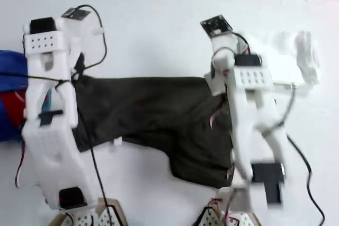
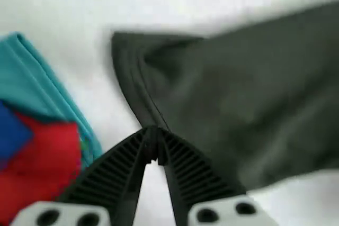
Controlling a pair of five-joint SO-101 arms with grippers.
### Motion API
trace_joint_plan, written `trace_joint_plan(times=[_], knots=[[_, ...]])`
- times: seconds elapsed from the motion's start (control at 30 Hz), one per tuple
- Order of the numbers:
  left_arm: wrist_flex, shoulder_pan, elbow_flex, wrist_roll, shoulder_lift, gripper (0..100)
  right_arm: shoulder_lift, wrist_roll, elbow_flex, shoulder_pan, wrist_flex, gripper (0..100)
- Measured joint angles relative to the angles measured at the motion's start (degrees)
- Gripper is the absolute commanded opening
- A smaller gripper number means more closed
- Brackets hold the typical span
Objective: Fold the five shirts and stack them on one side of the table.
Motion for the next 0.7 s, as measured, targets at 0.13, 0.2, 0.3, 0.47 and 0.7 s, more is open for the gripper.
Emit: trace_joint_plan(times=[0.13,0.2,0.3,0.47,0.7], knots=[[-1.93,0.26,23.38,-1.49,-18.73,7,-16.7,0.97,12.04,-0.26,-0.62,8.8],[-5.71,0.18,35.25,-1.49,-27.34,11,-23.12,3.34,17.41,-0.26,-0.62,13.4],[-13.8,0.09,51.6,-0.79,-38.15,17,-29.36,6.42,24.53,0.62,-0.62,14.7],[-25.14,-3.69,71.38,1.93,-46.15,18,-34.9,7.91,31.56,6.33,-0.62,11.1],[-32.88,-6.86,80.26,2.73,-43.16,18,-35.78,7.82,32.26,11.69,0.18,10.4]])
